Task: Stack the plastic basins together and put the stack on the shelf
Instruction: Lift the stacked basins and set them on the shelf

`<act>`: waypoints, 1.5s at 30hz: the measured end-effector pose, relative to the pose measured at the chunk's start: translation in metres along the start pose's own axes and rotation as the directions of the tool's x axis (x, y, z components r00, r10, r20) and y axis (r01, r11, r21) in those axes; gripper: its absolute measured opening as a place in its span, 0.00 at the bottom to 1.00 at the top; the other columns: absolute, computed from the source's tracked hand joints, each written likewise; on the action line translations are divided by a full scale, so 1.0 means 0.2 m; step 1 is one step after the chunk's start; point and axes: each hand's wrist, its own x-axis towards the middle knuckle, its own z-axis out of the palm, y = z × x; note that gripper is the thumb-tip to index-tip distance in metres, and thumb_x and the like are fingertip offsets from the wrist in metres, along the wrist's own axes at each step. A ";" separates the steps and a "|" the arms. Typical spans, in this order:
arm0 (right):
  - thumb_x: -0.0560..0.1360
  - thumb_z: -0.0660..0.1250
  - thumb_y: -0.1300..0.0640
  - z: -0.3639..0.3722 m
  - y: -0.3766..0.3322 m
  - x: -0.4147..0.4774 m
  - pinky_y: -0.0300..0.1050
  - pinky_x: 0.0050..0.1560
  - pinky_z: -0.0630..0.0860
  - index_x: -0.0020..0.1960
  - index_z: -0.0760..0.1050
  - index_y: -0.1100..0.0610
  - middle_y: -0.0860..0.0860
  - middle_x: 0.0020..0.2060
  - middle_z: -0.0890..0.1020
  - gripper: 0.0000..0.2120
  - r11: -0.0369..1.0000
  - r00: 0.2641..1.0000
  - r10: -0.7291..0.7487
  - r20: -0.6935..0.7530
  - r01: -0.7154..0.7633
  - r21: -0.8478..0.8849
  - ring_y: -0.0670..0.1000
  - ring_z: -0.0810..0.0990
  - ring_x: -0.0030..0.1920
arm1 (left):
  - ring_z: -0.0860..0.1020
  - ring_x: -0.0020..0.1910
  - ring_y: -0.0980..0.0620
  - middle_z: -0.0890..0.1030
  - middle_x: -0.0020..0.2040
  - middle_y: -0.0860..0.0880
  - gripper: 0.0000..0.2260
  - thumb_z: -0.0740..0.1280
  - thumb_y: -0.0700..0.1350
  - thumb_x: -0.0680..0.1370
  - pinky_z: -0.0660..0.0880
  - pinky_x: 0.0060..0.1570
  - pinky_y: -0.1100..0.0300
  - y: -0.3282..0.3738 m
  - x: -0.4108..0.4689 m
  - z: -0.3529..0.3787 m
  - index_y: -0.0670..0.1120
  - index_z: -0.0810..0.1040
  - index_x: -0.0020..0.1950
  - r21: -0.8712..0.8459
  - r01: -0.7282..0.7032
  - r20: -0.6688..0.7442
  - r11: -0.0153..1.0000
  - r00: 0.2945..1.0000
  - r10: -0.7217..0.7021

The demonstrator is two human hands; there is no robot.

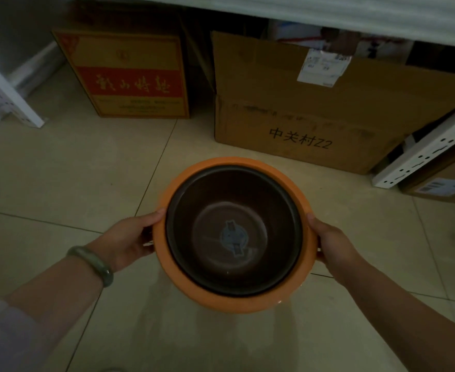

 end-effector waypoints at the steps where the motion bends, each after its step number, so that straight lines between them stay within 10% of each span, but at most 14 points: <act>1: 0.78 0.54 0.43 -0.01 -0.03 -0.01 0.49 0.43 0.74 0.54 0.78 0.57 0.56 0.45 0.82 0.21 1.000 1.000 -0.015 0.003 0.015 0.000 0.56 0.80 0.50 | 0.74 0.44 0.49 0.76 0.39 0.47 0.12 0.63 0.49 0.77 0.73 0.47 0.54 0.03 -0.01 0.00 0.43 0.76 0.55 0.000 -0.016 0.004 1.000 1.000 0.016; 23: 0.76 0.60 0.51 -0.27 -0.85 -0.62 0.49 0.40 0.72 0.41 0.73 0.54 0.52 0.33 0.76 0.09 0.936 0.976 -0.220 0.002 0.210 0.281 0.54 0.77 0.39 | 0.75 0.39 0.49 0.76 0.38 0.47 0.13 0.69 0.47 0.64 0.73 0.44 0.56 0.83 -0.77 0.07 0.44 0.78 0.45 -0.078 -0.263 0.033 0.962 0.963 0.266; 37: 0.74 0.63 0.50 -0.42 -1.47 -1.14 0.45 0.38 0.73 0.30 0.71 0.54 0.50 0.24 0.75 0.15 0.874 0.933 -0.349 -0.088 0.358 0.328 0.52 0.75 0.30 | 0.74 0.38 0.49 0.75 0.37 0.47 0.09 0.66 0.51 0.75 0.77 0.26 0.61 1.39 -1.41 0.14 0.47 0.76 0.39 0.000 -0.426 -0.012 0.905 0.905 0.426; 45: 0.75 0.62 0.51 -0.45 -1.63 -1.27 0.47 0.39 0.74 0.33 0.72 0.56 0.50 0.24 0.74 0.14 0.847 0.921 -0.383 -0.073 0.381 0.371 0.52 0.75 0.30 | 0.74 0.41 0.48 0.75 0.43 0.46 0.17 0.66 0.50 0.75 0.77 0.25 0.59 1.54 -1.57 0.14 0.47 0.76 0.62 -0.033 -0.482 0.005 0.875 0.876 0.483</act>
